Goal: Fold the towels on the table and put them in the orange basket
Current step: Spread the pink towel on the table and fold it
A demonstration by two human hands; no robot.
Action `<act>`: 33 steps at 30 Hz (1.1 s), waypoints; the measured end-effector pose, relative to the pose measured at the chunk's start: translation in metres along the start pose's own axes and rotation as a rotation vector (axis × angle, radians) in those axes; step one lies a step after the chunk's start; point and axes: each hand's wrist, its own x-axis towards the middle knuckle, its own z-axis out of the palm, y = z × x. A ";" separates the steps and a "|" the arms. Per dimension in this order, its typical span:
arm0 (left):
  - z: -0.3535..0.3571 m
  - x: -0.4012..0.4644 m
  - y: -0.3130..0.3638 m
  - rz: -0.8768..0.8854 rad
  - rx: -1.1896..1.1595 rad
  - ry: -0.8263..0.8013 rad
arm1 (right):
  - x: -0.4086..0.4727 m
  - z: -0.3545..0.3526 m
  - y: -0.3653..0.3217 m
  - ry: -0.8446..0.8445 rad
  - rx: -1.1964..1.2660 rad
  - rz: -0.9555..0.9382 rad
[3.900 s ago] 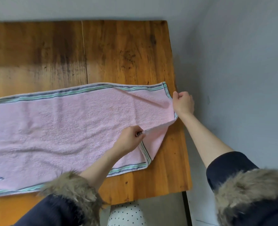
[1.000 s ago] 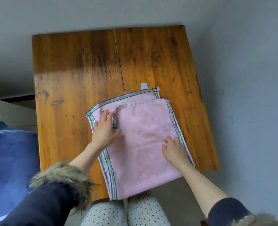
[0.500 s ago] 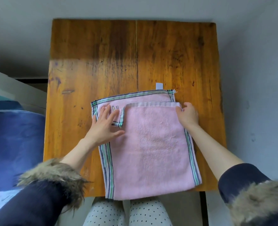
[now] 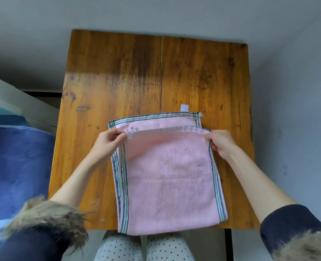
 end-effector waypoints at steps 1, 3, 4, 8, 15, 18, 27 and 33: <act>-0.006 -0.002 0.004 -0.032 -0.093 -0.012 | -0.005 -0.002 -0.003 -0.005 -0.003 -0.056; -0.016 -0.006 0.007 -0.084 -0.260 0.023 | -0.015 -0.008 -0.006 -0.016 0.025 -0.138; -0.020 -0.007 0.009 -0.093 -0.312 0.043 | -0.020 -0.011 -0.008 -0.017 0.038 -0.173; -0.026 -0.004 0.009 -0.051 -0.214 0.118 | -0.025 -0.011 -0.017 0.092 -0.059 -0.356; -0.023 0.030 -0.021 0.044 0.461 0.198 | 0.012 0.013 -0.034 0.163 -0.474 -0.604; -0.021 0.042 -0.031 0.110 0.593 0.158 | 0.029 0.017 -0.034 0.191 -0.632 -0.673; -0.013 0.052 -0.042 0.201 0.580 0.152 | 0.049 0.019 -0.040 0.027 -0.843 -0.776; -0.022 0.046 -0.031 0.039 0.416 0.142 | 0.035 0.014 -0.047 -0.004 -0.644 -0.742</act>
